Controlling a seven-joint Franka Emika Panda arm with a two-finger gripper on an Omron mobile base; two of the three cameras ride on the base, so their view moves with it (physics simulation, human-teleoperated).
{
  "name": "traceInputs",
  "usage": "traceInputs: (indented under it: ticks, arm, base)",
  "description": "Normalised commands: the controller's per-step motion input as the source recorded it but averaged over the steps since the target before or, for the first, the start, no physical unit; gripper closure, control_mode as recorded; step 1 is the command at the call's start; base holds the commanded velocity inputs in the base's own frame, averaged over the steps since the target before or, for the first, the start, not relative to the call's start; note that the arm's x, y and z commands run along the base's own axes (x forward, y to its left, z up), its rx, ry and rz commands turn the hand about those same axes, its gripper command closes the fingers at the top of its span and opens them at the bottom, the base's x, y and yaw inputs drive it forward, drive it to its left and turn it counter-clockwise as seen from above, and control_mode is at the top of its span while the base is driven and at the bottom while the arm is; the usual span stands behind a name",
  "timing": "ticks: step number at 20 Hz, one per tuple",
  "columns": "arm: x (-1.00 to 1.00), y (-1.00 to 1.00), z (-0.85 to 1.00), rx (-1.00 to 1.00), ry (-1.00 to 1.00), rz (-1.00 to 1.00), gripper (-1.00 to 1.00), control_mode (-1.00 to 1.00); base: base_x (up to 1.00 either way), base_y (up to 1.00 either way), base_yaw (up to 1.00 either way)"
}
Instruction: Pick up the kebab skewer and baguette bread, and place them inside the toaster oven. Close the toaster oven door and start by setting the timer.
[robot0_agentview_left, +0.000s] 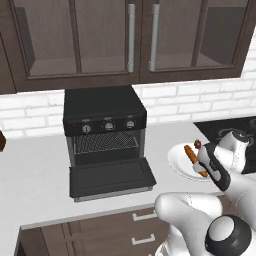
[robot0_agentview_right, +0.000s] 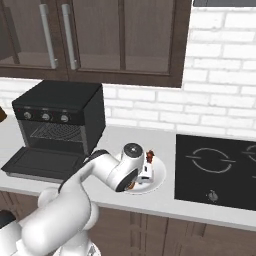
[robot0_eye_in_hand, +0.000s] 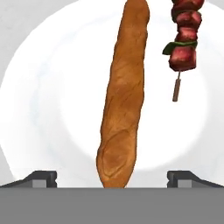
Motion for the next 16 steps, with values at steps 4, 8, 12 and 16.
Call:
traceInputs:
  ticks: [4,8,12,16]
  arm:
    - [0.28,-0.09,-0.31,0.00,0.00,0.00,-1.00,-1.00]
    - [0.16,0.00,-0.34,0.00,0.00,0.00,-1.00,-1.00]
    - [0.06,0.00,-0.28,0.00,0.00,0.00,-1.00,-1.00]
    - [0.00,0.00,-0.27,0.00,0.00,0.00,1.00,-1.00]
  base:
    - [0.00,0.00,0.00]
    - [0.00,0.00,0.00]
    - [0.00,0.00,0.00]
    - [0.00,0.00,0.00]
